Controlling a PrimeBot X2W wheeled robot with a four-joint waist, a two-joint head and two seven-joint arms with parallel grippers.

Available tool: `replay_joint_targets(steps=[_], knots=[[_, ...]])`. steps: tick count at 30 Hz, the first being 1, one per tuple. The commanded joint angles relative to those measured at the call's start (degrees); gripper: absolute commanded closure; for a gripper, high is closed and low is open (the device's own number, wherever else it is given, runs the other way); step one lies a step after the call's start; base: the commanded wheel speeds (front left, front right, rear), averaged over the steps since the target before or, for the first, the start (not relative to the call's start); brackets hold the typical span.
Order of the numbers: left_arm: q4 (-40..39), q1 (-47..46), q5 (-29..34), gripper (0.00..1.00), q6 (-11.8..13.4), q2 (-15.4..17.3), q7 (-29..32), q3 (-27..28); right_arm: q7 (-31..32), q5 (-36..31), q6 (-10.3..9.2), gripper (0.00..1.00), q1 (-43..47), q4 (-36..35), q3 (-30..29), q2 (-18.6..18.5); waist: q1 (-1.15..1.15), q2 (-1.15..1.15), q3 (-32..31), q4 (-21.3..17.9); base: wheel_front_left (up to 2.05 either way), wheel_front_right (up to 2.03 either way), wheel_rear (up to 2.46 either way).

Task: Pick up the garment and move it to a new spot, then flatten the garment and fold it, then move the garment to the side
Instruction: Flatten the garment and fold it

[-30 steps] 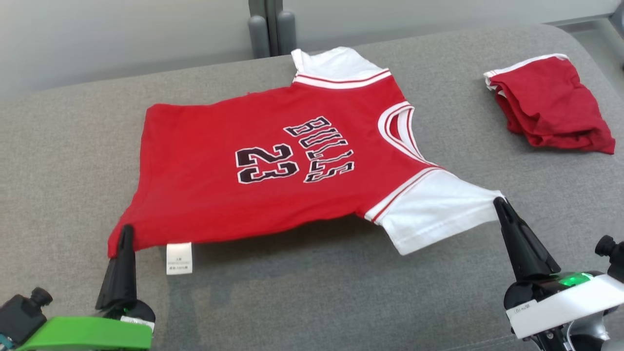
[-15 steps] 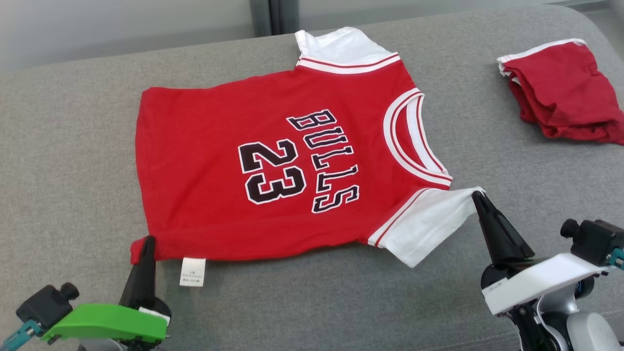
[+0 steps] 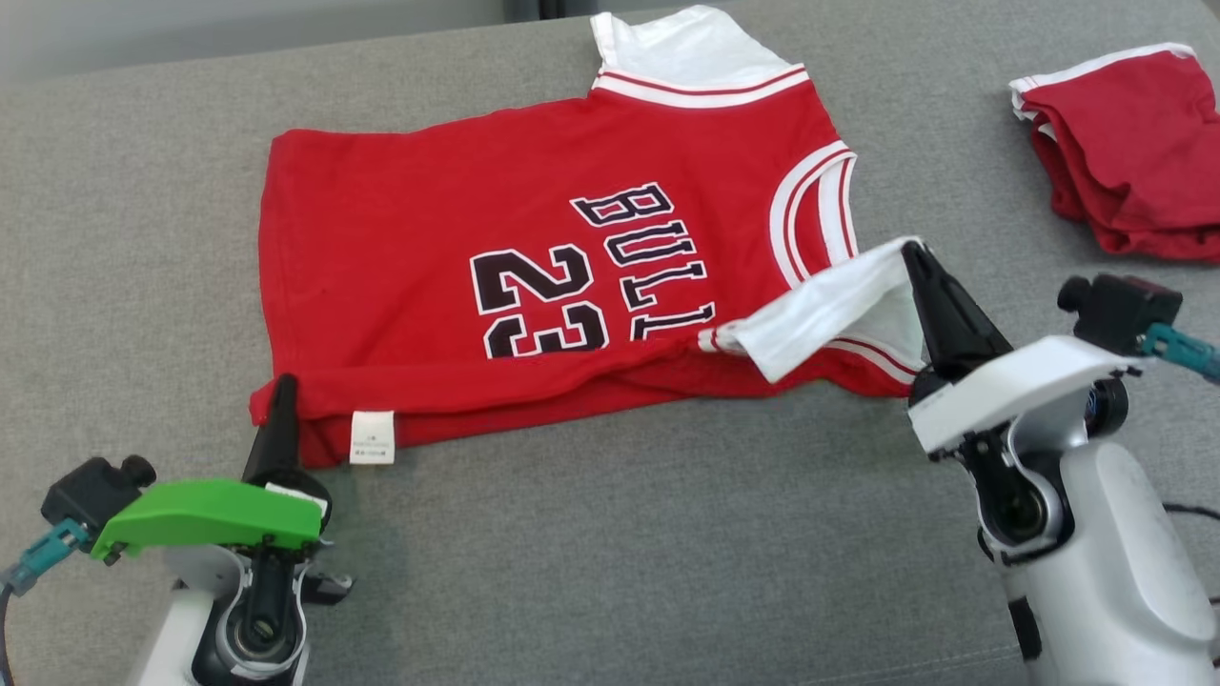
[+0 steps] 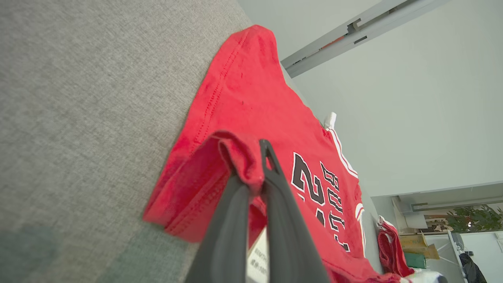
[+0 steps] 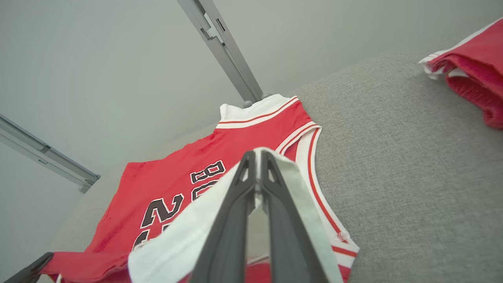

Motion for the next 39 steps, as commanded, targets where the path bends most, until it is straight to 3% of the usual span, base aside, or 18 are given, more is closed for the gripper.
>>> replay_joint_targets(steps=[1, 14, 16, 17, 18, 27, 33, 39], knots=[[1.0, -1.5, 0.2, 1.00, -0.2, -0.3, -0.4, 0.3, -0.7, -1.1, -0.02, 1.00, -2.4, 2.0, 0.1, -0.2, 0.00, 0.00, 0.7, 0.0, 0.00, 0.00, 0.00], [7.4, -7.1, 2.5, 1.00, -1.7, -1.0, -0.2, -1.9, -5.8, -6.0, -0.02, 1.00, -20.0, 27.1, 4.5, -0.2, 0.00, 0.00, 1.3, 1.5, 0.00, 0.00, 0.00], [7.8, -7.2, 3.3, 0.78, -1.8, -0.8, -0.2, -2.7, -7.6, -6.5, -0.02, 0.54, -21.6, 30.6, 4.5, -0.2, 0.00, 0.00, 0.8, 1.7, 0.00, 0.00, 0.00], [7.8, -7.1, 3.7, 0.27, -1.8, -0.7, -0.3, -3.0, -8.5, -6.7, -0.02, 0.00, -22.2, 31.9, 4.4, -0.2, 0.00, 0.00, 0.6, 1.8, 0.00, 0.00, 0.00], [7.9, -7.0, 4.2, 0.00, -1.9, -0.6, -0.3, -3.5, -9.6, -7.1, -0.02, 0.00, -22.9, 33.6, 4.4, -0.2, 0.00, 0.00, 0.2, 1.9, 0.00, 0.00, 0.00], [5.1, -2.5, 9.3, 0.00, -0.9, 2.6, -1.9, -5.7, -17.1, -7.1, -0.02, 0.00, -24.1, 38.1, 7.4, -0.2, 0.00, 0.00, -2.6, 1.5, 0.00, 0.00, 0.00], [1.9, 2.7, 10.0, 0.00, 1.5, 4.3, -1.0, -6.7, -19.1, -9.8, -0.03, 0.00, -19.5, 34.4, 6.9, -0.8, 0.00, 0.00, -4.8, 1.1, 0.00, 0.00, 0.00], [1.9, 5.0, 8.9, 0.00, 3.4, 4.0, 1.1, -7.5, -19.5, -13.9, -0.03, 0.00, -12.4, 28.0, 5.2, -0.8, 0.00, 0.00, -5.5, 0.1, 0.00, 0.00, 0.00]])
